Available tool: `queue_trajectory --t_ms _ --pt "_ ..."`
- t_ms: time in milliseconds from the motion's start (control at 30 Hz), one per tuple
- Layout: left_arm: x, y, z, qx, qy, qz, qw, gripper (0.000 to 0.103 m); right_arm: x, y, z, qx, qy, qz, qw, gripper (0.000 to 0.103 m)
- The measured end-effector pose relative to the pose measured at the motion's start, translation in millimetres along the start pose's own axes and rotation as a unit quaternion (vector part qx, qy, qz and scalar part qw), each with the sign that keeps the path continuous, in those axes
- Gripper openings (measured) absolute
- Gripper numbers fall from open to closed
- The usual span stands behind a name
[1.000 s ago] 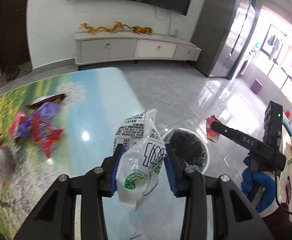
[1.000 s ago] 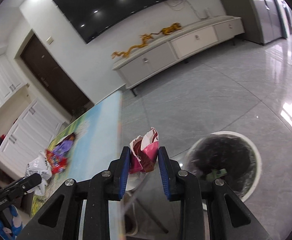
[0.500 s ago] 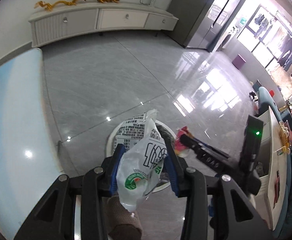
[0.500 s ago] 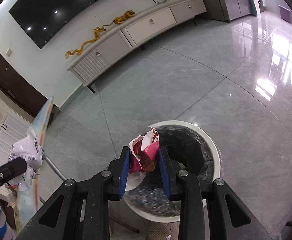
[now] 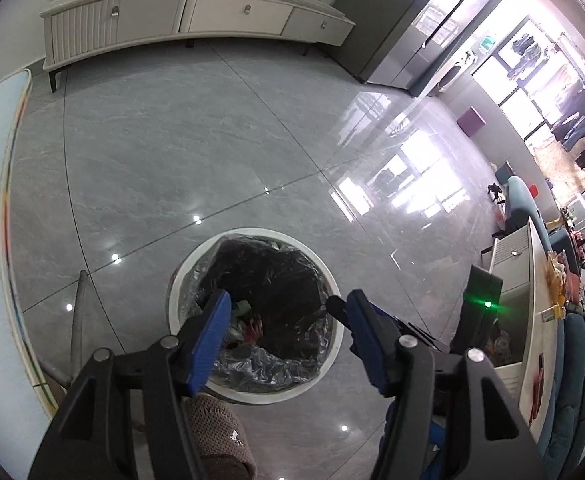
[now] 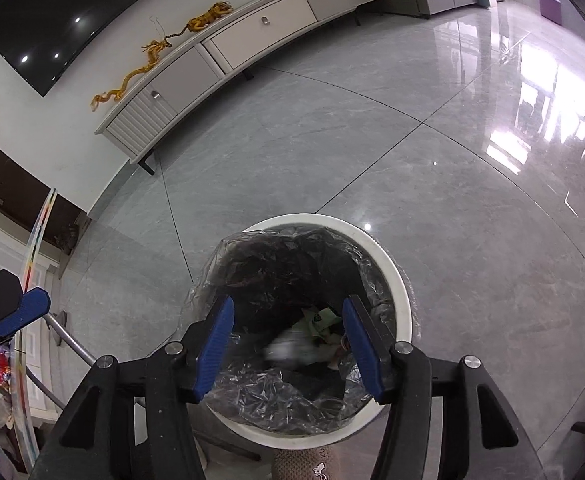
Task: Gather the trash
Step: 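Carry both items over the bin and open both tools to release them, then move both tools back to the trash on the table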
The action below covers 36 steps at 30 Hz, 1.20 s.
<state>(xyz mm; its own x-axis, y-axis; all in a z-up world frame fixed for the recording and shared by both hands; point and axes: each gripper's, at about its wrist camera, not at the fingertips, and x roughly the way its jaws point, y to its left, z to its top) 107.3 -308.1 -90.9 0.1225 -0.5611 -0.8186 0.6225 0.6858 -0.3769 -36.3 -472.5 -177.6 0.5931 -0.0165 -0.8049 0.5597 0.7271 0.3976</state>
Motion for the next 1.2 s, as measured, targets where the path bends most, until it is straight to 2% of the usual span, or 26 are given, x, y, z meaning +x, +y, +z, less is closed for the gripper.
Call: queue_trajectory --t_ms 267,467,633,1000,1200 --pt "-37 5 -9 -0.002 -0.068 0.033 0.9971 0.059 -15 11 -4 -0.012 -0.008 -0.010 1.000 0.054" --pt "-60 14 -22 0.006 -0.065 0.053 0.9965 0.059 -33 26 -10 -0.018 -0.020 -0.010 1.000 0.055" --pt "-81 32 -40 -0.006 -0.062 0.057 0.9964 0.059 -50 41 -16 -0.027 -0.031 -0.007 0.999 0.056" --pt "-157 57 -82 -0.016 -0.120 0.084 0.9891 0.059 -103 96 -28 -0.072 -0.067 0.007 0.995 0.060" --pt "-198 88 -113 -0.047 -0.150 0.097 0.9829 0.059 -135 141 -40 -0.118 -0.087 0.020 0.989 0.060"
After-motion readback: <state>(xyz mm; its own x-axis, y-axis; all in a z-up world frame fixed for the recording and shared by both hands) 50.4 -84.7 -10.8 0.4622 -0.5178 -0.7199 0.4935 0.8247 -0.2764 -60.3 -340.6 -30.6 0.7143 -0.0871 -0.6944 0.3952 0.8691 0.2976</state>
